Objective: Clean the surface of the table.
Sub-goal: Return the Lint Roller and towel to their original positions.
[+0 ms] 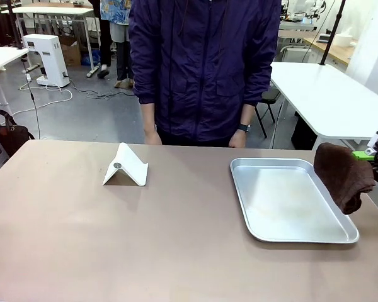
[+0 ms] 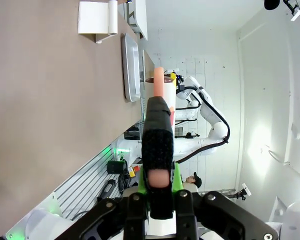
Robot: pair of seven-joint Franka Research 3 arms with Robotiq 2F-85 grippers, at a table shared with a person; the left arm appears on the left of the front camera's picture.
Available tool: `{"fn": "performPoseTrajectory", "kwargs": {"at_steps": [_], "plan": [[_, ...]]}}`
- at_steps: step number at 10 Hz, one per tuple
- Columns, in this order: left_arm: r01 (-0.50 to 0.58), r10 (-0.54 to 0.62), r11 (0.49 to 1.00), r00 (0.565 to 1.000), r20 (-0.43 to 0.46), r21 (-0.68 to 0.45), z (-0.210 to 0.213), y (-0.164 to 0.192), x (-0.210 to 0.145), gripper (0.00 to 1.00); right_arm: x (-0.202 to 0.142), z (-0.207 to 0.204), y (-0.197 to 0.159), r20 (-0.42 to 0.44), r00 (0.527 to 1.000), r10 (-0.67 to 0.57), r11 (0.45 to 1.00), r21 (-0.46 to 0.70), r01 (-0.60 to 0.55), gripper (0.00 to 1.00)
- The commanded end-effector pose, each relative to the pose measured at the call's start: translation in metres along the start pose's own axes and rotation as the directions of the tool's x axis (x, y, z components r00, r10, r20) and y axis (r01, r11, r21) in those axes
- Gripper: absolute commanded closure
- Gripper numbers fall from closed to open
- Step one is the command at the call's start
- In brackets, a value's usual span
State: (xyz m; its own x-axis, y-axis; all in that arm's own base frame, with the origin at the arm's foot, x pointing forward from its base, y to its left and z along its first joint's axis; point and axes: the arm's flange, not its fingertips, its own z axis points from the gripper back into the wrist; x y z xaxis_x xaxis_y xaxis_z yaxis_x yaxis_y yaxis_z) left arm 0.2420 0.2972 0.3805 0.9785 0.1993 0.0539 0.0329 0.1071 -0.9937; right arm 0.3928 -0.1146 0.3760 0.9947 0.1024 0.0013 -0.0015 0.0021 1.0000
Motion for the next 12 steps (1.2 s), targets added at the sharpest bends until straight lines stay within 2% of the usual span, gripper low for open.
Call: {"fn": "performPoseTrajectory", "kwargs": {"at_steps": [1, 3, 4, 5, 6, 7, 8, 11, 12], "plan": [[0.046, -0.046, 0.999, 0.999, -0.026, 0.002, -0.019, -0.04, 0.014, 0.8, 0.021, -0.021, 0.016, -0.029, 0.999, 0.024, 1.0, -0.018, -0.024, 0.91], [0.093, -0.079, 0.99, 0.989, -0.125, 0.108, -0.07, -0.113, 0.038, 0.8, 0.061, -0.074, 0.044, -0.137, 0.99, 0.032, 0.995, -0.09, -0.045, 0.91], [0.113, -0.076, 0.979, 0.975, -0.211, 0.168, -0.109, -0.144, 0.05, 0.8, 0.085, -0.111, 0.056, -0.138, 0.99, 0.029, 0.992, -0.121, -0.046, 0.91], [0.122, -0.052, 0.967, 0.954, -0.296, 0.223, -0.15, -0.169, 0.06, 0.8, 0.109, -0.146, 0.063, -0.058, 0.997, 0.049, 0.988, -0.144, -0.057, 0.91], [0.091, -0.018, 0.951, 0.97, -0.243, 0.296, -0.193, -0.191, 0.067, 0.8, 0.131, -0.185, 0.063, -0.002, 0.998, 0.062, 0.979, -0.196, -0.061, 0.91], [0.113, -0.014, 0.927, 0.963, -0.268, 0.358, -0.229, -0.205, 0.072, 0.8, 0.145, -0.218, 0.061, 0.017, 0.998, 0.064, 0.969, -0.239, -0.058, 0.91], [0.132, -0.015, 0.878, 0.969, -0.249, 0.46, -0.269, -0.217, 0.078, 0.8, 0.161, -0.253, 0.053, 0.015, 0.999, 0.037, 0.963, -0.269, -0.032, 0.91], [0.128, -0.018, 0.739, 0.985, -0.17, 0.661, -0.352, -0.236, 0.111, 0.8, 0.184, -0.328, 0.007, -0.064, 0.996, -0.063, 0.937, -0.348, 0.037, 0.91], [0.087, -0.002, 0.699, 0.993, -0.119, 0.71, -0.374, -0.232, 0.128, 0.8, 0.185, -0.346, -0.012, -0.097, 0.99, -0.106, 0.929, -0.366, 0.064, 0.91]]}}
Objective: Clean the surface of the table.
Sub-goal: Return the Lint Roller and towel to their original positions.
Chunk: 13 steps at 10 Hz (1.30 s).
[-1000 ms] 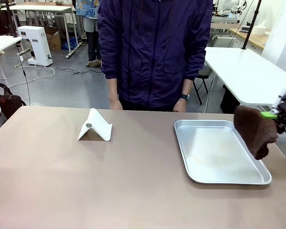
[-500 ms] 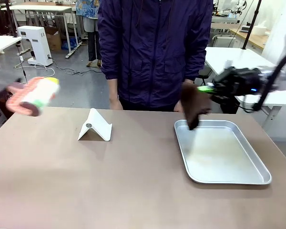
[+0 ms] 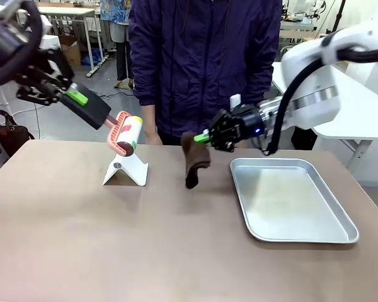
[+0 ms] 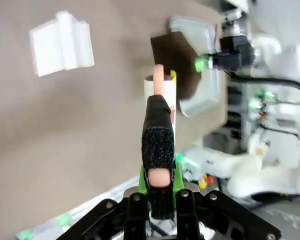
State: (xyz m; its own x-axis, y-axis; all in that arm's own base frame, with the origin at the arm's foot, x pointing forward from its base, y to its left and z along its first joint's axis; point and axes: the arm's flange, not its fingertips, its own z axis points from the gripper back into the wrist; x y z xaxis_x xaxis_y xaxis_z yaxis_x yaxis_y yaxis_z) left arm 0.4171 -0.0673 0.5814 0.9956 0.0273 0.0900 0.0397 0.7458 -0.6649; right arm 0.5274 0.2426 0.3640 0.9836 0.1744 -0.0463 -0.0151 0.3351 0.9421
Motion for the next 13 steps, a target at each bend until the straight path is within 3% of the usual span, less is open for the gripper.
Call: {"fn": "performPoseTrajectory", "kwargs": {"at_steps": [1, 5, 10, 13], "plan": [[-0.104, 0.102, 0.989, 0.995, 0.022, 0.109, -0.02, -0.003, 0.033, 0.8, 0.018, -0.023, -0.012, -0.072, 0.996, -0.061, 0.997, -0.059, 0.057, 0.91], [-0.165, 0.149, 0.964, 0.985, 0.09, 0.209, -0.074, 0.0, 0.064, 0.8, 0.022, -0.039, -0.05, -0.049, 0.99, -0.135, 0.976, -0.18, 0.125, 0.91], [-0.138, 0.132, 0.963, 0.99, 0.04, 0.234, -0.1, 0.002, 0.076, 0.8, 0.015, -0.005, -0.064, 0.094, 0.986, -0.14, 0.898, -0.407, 0.166, 0.91], [-0.147, 0.14, 0.96, 0.989, 0.046, 0.237, -0.106, 0.005, 0.078, 0.8, 0.012, -0.008, -0.068, -0.007, 0.988, -0.152, 0.889, -0.438, 0.134, 0.91]]}}
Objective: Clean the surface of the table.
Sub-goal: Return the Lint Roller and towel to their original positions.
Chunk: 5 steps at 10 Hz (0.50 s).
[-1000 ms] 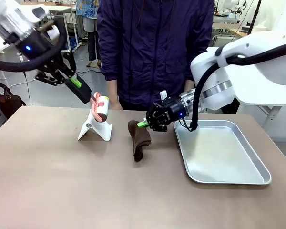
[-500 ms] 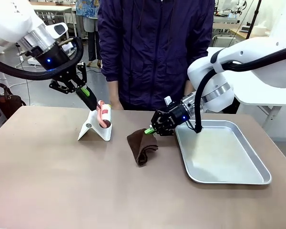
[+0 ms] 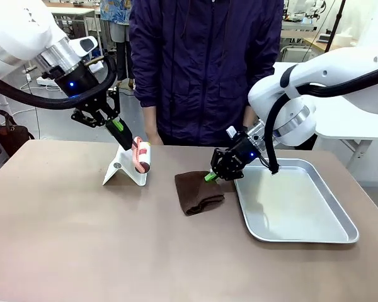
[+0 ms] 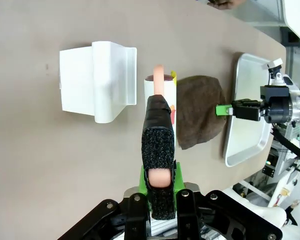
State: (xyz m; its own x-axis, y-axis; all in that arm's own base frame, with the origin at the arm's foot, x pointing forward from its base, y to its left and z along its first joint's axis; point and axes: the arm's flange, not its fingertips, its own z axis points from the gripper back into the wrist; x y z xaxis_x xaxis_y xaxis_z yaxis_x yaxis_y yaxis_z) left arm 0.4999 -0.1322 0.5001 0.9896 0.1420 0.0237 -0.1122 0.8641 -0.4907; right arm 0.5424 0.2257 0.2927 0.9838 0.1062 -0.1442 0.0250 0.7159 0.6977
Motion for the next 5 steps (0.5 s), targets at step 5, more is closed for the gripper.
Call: {"fn": "performPoseTrajectory", "kwargs": {"at_steps": [5], "plan": [[0.0, 0.0, 1.0, 1.0, 0.0, 0.0, 0.0, 0.0, 0.0, 0.8, 0.0029, 0.0029, 0.0002, 0.023, 1.0, -0.005, 1.0, 0.013, 0.005, 0.91]]}}
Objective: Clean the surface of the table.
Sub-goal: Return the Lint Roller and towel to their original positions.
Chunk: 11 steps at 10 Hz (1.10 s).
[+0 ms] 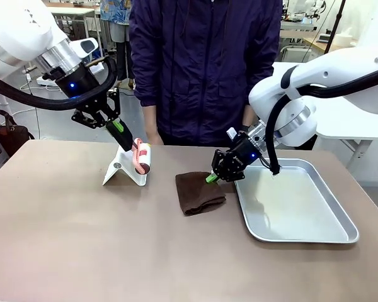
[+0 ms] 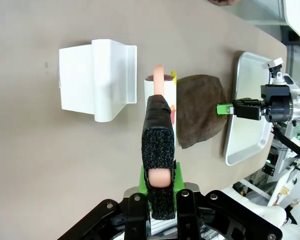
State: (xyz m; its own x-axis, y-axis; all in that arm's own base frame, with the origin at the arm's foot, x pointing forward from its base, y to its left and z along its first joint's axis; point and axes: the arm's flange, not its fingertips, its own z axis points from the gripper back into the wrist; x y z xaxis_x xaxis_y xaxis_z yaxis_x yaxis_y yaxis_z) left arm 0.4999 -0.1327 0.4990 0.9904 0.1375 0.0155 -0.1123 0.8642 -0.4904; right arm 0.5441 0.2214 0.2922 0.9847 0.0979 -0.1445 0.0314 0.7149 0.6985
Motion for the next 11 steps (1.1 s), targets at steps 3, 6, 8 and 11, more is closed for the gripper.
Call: {"fn": "performPoseTrajectory", "kwargs": {"at_steps": [3, 6, 8, 11], "plan": [[0.0, 0.0, 1.0, 1.0, 0.0, 0.0, 0.0, 0.0, 0.0, 0.8, 0.002, 0.0, 0.004, 0.017, 1.0, 0.001, 1.0, 0.011, -0.001, 0.91], [0.065, -0.065, 0.997, 0.998, -0.001, 0.028, -0.01, -0.005, 0.025, 0.8, 0.002, 0.0, 0.004, 0.017, 1.0, 0.001, 1.0, 0.011, -0.001, 0.91], [0.053, -0.052, 0.997, 0.999, -0.005, 0.061, -0.024, -0.002, 0.036, 0.8, 0.002, 0.0, 0.004, 0.017, 1.0, 0.001, 1.0, 0.011, -0.001, 0.91], [0.038, -0.038, 0.996, 0.999, -0.001, 0.079, -0.046, 0.002, 0.05, 0.8, 0.002, 0.0, 0.004, 0.017, 1.0, 0.001, 1.0, 0.011, -0.001, 0.91]]}}
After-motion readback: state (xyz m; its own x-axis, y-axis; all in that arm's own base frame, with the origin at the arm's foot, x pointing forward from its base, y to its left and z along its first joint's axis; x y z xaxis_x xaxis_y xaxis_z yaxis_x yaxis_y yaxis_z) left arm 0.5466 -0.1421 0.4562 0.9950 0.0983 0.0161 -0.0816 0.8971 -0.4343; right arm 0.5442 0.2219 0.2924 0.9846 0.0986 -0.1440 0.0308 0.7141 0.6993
